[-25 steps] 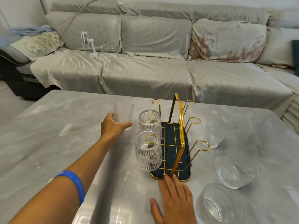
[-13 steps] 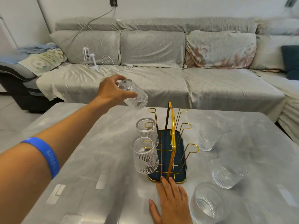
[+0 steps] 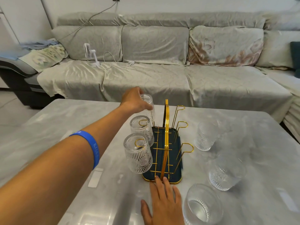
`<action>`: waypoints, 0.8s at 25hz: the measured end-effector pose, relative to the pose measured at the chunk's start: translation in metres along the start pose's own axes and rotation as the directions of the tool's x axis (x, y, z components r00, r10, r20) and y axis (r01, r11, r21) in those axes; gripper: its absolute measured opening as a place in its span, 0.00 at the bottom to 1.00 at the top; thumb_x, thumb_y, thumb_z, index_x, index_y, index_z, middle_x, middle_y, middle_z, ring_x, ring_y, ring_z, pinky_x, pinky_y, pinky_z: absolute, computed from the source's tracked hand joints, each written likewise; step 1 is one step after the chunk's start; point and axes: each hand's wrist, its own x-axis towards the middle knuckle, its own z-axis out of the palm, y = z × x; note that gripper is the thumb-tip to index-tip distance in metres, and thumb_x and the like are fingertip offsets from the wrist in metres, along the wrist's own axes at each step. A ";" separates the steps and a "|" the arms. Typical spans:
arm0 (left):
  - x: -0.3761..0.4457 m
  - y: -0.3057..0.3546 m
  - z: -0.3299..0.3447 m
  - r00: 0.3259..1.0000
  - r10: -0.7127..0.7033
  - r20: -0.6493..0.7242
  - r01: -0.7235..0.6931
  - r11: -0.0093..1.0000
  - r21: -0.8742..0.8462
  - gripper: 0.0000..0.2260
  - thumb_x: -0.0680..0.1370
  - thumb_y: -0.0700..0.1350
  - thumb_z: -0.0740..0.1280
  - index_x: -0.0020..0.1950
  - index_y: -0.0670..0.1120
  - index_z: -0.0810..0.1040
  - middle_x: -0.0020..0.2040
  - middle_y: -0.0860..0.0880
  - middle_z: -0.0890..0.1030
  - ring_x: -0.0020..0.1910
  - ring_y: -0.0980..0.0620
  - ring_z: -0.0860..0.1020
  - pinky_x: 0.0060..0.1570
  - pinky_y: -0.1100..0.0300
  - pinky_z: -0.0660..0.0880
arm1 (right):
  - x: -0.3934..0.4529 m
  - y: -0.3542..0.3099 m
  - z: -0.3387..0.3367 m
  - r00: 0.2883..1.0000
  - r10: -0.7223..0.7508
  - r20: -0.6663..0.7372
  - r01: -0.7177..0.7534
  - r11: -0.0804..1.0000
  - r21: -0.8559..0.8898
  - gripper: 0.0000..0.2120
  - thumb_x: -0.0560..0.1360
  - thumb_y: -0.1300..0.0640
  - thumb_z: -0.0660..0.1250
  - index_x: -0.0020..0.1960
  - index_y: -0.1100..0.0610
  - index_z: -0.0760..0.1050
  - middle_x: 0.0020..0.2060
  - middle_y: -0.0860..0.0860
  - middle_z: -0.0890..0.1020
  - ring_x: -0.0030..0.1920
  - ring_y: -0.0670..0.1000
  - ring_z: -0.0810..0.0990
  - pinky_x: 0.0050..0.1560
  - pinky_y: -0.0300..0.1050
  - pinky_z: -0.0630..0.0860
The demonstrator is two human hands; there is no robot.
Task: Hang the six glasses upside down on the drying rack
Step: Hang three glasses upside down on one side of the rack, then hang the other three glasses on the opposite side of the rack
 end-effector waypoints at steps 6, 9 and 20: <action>0.003 -0.004 0.023 0.997 -0.045 0.058 0.040 0.995 0.087 0.37 0.59 0.50 0.84 0.64 0.44 0.74 0.60 0.45 0.79 0.55 0.45 0.77 0.44 0.56 0.69 | 0.001 0.003 0.001 0.998 -0.021 -0.063 0.019 1.000 -0.022 0.40 0.77 0.38 0.35 0.46 0.51 0.85 0.52 0.50 0.85 0.52 0.56 0.83 0.55 0.54 0.69; 0.007 -0.006 0.026 0.994 -0.073 0.083 0.069 0.996 0.060 0.39 0.61 0.49 0.83 0.67 0.44 0.71 0.64 0.44 0.77 0.60 0.43 0.75 0.48 0.55 0.70 | -0.001 0.003 0.002 0.996 -0.013 -0.087 0.012 1.000 -0.010 0.40 0.77 0.39 0.34 0.48 0.51 0.85 0.53 0.51 0.84 0.53 0.56 0.82 0.56 0.55 0.62; -0.161 -0.076 -0.006 0.886 -0.376 -0.271 0.106 0.735 -0.670 0.10 0.68 0.47 0.70 0.48 0.55 0.79 0.43 0.54 0.81 0.38 0.59 0.78 0.41 0.57 0.72 | -0.013 0.004 0.016 0.987 -0.051 -0.152 0.057 0.998 0.033 0.22 0.74 0.42 0.58 0.61 0.53 0.75 0.67 0.53 0.74 0.69 0.58 0.68 0.67 0.60 0.65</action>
